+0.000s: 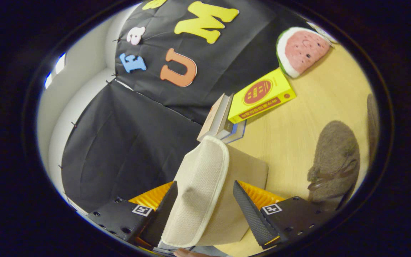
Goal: Open the storage box then place both shoes into the box .Put the left shoe in first, then the right shoe, with the right side of both shoes facing outward in a uniform manner.
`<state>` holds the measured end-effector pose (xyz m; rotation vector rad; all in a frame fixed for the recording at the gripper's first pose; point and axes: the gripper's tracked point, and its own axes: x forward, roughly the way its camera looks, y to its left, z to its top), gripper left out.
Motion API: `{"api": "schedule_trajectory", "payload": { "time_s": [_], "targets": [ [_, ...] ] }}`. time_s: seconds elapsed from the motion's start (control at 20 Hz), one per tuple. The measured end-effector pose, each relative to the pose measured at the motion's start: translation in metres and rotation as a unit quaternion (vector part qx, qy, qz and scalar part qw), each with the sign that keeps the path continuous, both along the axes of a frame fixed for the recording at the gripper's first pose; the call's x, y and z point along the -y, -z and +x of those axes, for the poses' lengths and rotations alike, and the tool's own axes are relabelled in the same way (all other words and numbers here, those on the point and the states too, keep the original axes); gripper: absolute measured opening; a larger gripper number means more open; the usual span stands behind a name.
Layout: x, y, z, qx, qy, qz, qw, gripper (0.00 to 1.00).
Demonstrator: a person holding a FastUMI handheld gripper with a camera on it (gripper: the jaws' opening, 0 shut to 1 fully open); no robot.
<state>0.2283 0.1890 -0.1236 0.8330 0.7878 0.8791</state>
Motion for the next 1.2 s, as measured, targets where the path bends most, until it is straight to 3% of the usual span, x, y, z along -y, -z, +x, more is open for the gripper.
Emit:
{"api": "schedule_trajectory", "payload": {
  "time_s": [0.15,0.3,0.6,0.7,0.8,0.85,1.0,1.05,1.2],
  "targets": [
    [-0.014,-0.002,-0.003,-0.065,-0.028,0.055,0.996,0.91],
    [-0.012,-0.002,-0.007,-0.057,-0.03,0.044,0.997,0.7],
    [0.001,-0.008,-0.002,-0.048,-0.01,0.015,0.999,0.51],
    [0.003,-0.014,-0.003,-0.042,-0.007,0.003,0.999,0.26],
    [-0.005,-0.02,0.015,-0.042,-0.006,0.003,0.999,0.21],
    [0.005,-0.027,-0.004,-0.04,0.0,-0.004,0.999,0.08],
    [-0.003,-0.033,-0.01,-0.019,0.019,-0.043,0.999,0.06],
    [0.0,-0.047,-0.012,-0.013,0.021,-0.052,0.998,0.0],
    [-0.009,-0.08,-0.019,0.0,0.032,-0.058,0.998,0.01]
  ]
}}
